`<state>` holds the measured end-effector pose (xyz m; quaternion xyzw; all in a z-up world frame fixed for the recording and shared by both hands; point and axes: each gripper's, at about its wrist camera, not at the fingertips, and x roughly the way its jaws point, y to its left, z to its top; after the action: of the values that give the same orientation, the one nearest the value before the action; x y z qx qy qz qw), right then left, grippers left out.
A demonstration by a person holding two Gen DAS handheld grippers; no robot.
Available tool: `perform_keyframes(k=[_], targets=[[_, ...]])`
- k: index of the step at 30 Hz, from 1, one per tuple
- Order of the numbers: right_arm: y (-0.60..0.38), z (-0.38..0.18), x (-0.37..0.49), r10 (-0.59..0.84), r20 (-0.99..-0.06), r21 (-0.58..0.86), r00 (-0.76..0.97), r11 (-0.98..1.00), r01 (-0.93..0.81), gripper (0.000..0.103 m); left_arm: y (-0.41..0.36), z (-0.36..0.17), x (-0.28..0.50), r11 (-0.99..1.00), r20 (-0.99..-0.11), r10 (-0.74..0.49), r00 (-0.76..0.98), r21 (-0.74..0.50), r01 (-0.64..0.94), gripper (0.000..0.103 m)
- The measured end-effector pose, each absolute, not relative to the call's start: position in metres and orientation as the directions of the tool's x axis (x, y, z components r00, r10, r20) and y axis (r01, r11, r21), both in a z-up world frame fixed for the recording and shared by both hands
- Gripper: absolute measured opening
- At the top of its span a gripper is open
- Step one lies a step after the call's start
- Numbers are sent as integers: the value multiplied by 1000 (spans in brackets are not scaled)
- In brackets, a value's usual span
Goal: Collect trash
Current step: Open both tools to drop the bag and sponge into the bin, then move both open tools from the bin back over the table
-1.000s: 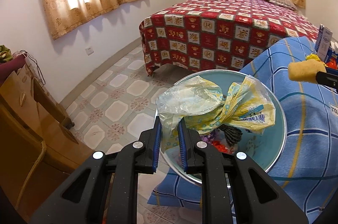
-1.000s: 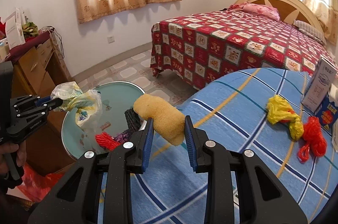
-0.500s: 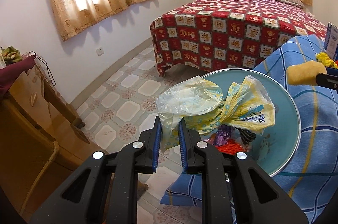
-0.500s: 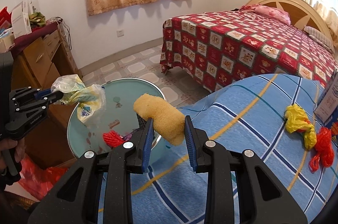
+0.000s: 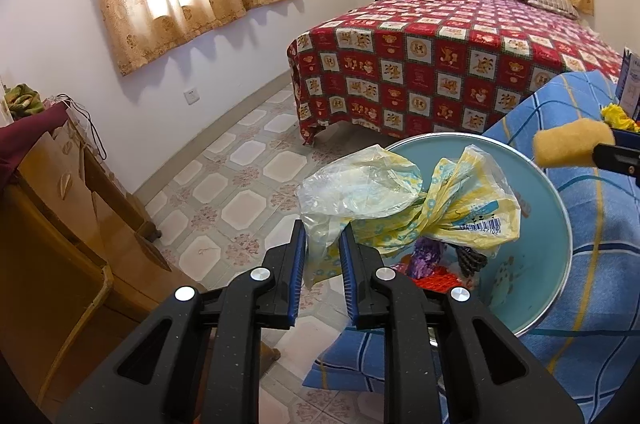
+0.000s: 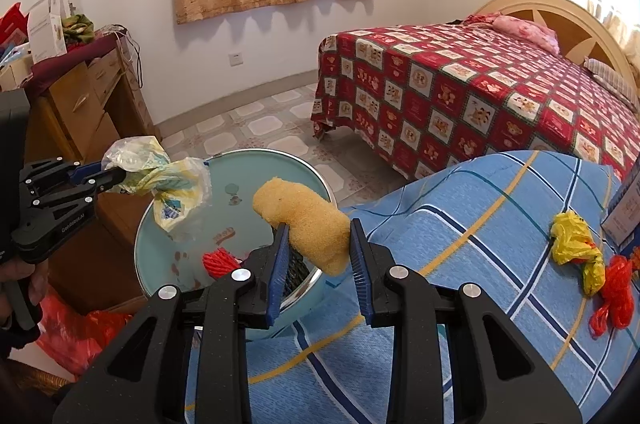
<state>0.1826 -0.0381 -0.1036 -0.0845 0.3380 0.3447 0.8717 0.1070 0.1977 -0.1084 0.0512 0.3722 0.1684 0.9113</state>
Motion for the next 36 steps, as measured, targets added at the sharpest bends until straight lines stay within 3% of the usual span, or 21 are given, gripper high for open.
perform_keyframes(k=[1, 3, 5, 9, 17, 24, 36], targets=[[-38, -104, 183, 546, -646, 86, 534, 746, -660, 36, 196, -108, 107, 940, -660, 340, 669, 215, -265, 29], [-36, -103, 184, 550, -641, 85, 536, 745, -662, 45, 195, -107, 105, 943, -656, 331, 678, 207, -260, 48], [-35, -103, 183, 560, -634, 96, 533, 741, -664, 57, 192, -107, 104, 947, -653, 321, 686, 200, -253, 52], [-32, -103, 181, 559, -633, 93, 536, 742, -664, 63, 187, -108, 104, 945, -647, 326, 689, 204, -256, 73], [-36, -104, 179, 552, -629, 98, 548, 755, -648, 72, 184, -114, 105, 944, -655, 328, 681, 208, -255, 80], [-46, -107, 176, 540, -619, 89, 570, 769, -632, 85, 182, -120, 107, 941, -668, 336, 664, 214, -261, 94], [-61, -111, 174, 483, -625, 49, 614, 809, -586, 95, 172, -131, 112, 953, -717, 301, 629, 199, -229, 97]])
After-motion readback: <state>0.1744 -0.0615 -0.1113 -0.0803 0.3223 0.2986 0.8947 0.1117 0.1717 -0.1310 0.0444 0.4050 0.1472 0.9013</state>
